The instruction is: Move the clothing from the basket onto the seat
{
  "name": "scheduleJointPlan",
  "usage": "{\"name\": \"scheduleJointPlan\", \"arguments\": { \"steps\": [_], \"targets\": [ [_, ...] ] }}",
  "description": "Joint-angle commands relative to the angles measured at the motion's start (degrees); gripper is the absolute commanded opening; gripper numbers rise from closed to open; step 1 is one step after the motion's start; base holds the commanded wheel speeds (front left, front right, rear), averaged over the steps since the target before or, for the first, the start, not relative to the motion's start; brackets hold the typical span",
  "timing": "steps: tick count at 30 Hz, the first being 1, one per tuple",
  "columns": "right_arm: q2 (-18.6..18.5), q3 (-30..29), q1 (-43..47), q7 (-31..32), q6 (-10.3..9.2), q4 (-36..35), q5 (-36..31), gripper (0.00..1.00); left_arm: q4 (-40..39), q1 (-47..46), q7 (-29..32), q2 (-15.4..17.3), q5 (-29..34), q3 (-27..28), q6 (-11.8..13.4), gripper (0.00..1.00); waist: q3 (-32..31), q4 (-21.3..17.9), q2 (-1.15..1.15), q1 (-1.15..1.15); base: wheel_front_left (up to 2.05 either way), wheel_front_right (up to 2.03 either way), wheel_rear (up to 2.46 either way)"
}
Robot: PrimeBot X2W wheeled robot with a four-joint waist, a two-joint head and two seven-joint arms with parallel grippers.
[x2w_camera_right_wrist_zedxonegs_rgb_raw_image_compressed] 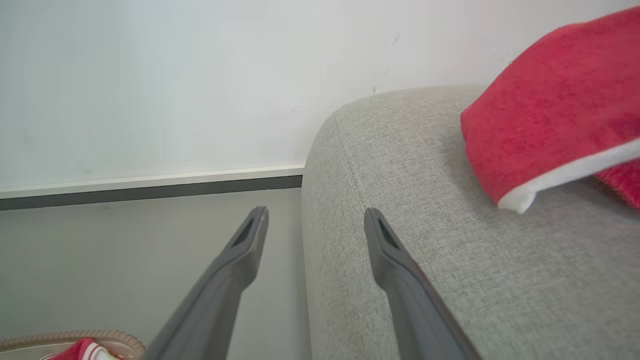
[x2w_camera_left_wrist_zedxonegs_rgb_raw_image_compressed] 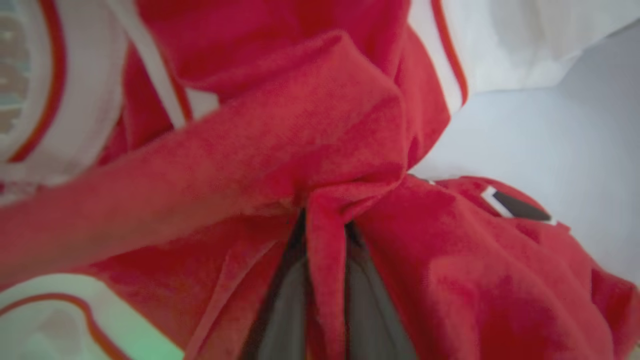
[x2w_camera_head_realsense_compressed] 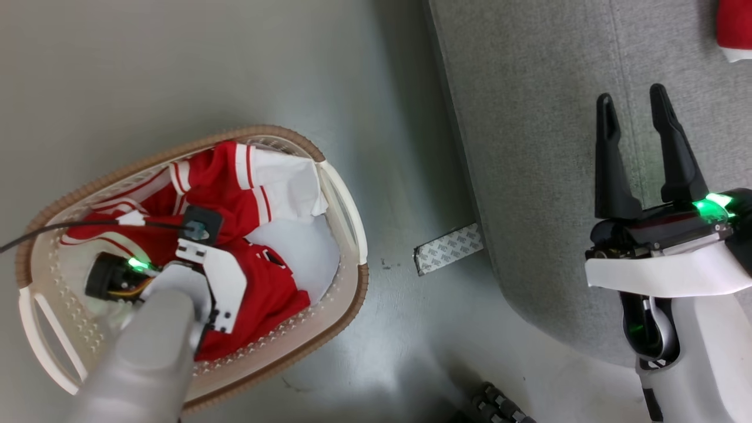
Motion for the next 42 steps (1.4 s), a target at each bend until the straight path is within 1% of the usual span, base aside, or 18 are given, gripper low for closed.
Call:
{"name": "scheduleJointPlan", "arguments": {
  "steps": [1,7,13,19,23,27,33,36,42],
  "targets": [
    [0.0,-0.7,-0.3,-0.1,-0.15,0.5,0.2,1.0,0.7,0.1,-0.9,-1.0,-0.9,0.3,0.2,0.0,-1.1,0.4,0.0,-0.01,0.0,0.0,0.0],
    [0.0,-2.3,2.2,-0.1,-0.15,2.5,-2.0,1.0,1.5,2.8,-7.2,-5.0,-4.2,1.5,-0.5,0.0,-8.9,3.5,0.0,-0.01,0.0,0.0,0.0],
    [-0.1,-4.8,6.5,-0.1,-0.15,5.0,-5.2,1.0,1.1,7.6,-12.1,-8.2,-7.3,1.8,-2.4,0.0,-19.8,7.7,0.0,-0.01,0.0,0.0,0.0],
    [-0.1,-7.4,12.0,-0.1,-0.15,7.2,-9.4,1.0,-1.9,12.4,-15.3,-10.0,-11.4,2.4,-3.9,0.0,-30.4,11.8,0.0,-0.01,0.0,0.0,0.0],
    [-0.1,-8.9,15.6,-0.1,-0.15,8.4,-11.4,1.0,-6.4,15.1,-16.4,-10.3,-14.0,2.3,-3.8,0.0,-36.4,14.2,0.0,-0.01,0.0,0.0,0.0],
    [-0.1,-9.8,18.8,-0.1,-0.15,9.4,-12.9,1.0,-12.7,17.5,-16.1,-10.3,-16.4,2.0,-3.0,0.0,-41.8,16.3,0.0,-0.01,0.0,0.0,0.0],
    [-0.1,-9.1,22.9,-0.1,-0.15,10.8,-14.0,1.0,-24.4,20.5,-13.9,-10.3,-17.8,2.1,0.0,0.0,-48.3,18.3,0.0,-0.01,0.0,0.0,0.0],
    [-0.1,-8.1,24.7,-0.1,-0.15,11.3,-14.2,1.0,-31.3,22.1,-12.2,-9.1,-18.1,2.7,1.7,0.0,-50.8,18.7,0.0,-0.01,0.0,0.0,0.0],
    [-0.1,-6.7,26.8,-0.1,-0.15,11.6,-14.2,1.0,-45.3,24.9,-7.5,-6.7,-18.1,3.4,4.6,0.0,-53.6,19.1,0.0,-0.01,0.0,0.0,0.0]
  ]
}}
